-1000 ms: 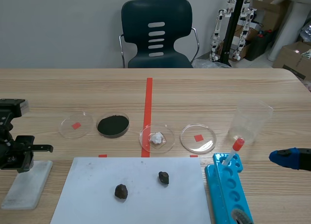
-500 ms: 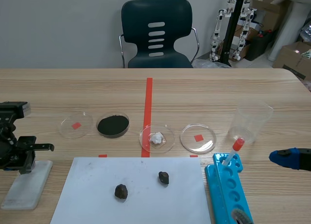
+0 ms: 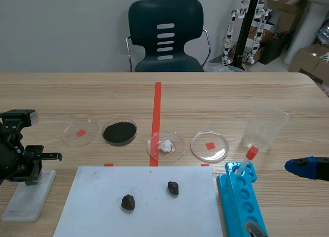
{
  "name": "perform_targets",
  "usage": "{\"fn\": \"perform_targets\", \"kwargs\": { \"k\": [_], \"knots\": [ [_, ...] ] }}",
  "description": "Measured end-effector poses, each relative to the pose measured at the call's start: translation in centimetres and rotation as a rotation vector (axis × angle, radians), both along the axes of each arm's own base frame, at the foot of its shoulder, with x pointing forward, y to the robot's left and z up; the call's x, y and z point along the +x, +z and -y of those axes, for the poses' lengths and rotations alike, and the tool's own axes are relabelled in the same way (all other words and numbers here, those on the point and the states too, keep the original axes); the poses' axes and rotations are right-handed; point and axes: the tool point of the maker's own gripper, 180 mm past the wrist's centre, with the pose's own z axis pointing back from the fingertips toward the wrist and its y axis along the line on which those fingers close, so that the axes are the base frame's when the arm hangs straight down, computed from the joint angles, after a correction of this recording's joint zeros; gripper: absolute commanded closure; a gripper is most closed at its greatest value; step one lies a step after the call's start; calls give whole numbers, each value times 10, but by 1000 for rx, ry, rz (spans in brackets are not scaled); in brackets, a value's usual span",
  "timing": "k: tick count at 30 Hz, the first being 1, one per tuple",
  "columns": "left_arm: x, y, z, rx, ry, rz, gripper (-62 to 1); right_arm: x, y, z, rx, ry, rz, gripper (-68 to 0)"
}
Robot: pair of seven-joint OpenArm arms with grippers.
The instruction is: Rub the mineral on the streak plate
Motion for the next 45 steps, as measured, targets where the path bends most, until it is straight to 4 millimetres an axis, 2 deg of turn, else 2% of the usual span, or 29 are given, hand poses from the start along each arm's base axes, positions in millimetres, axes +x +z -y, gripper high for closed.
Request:
{"fn": "perform_targets", "kwargs": {
  "k": [17, 30, 35, 42, 45],
  "knots": [
    [11, 2, 13, -97, -33, 63, -126, 0, 0, 0, 0, 0, 0, -587],
    [6, 0, 4, 12, -4, 25, -126, 0, 0, 0, 0, 0, 0, -587],
    [3, 1, -21, 130, 28, 21, -126, 0, 0, 0, 0, 0, 0, -587],
    [3, 0, -18, 98, 33, 20, -126, 0, 0, 0, 0, 0, 0, -587],
    [4, 0, -10, 35, 26, 25, -126, 0, 0, 0, 0, 0, 0, -587]
  ]
}}
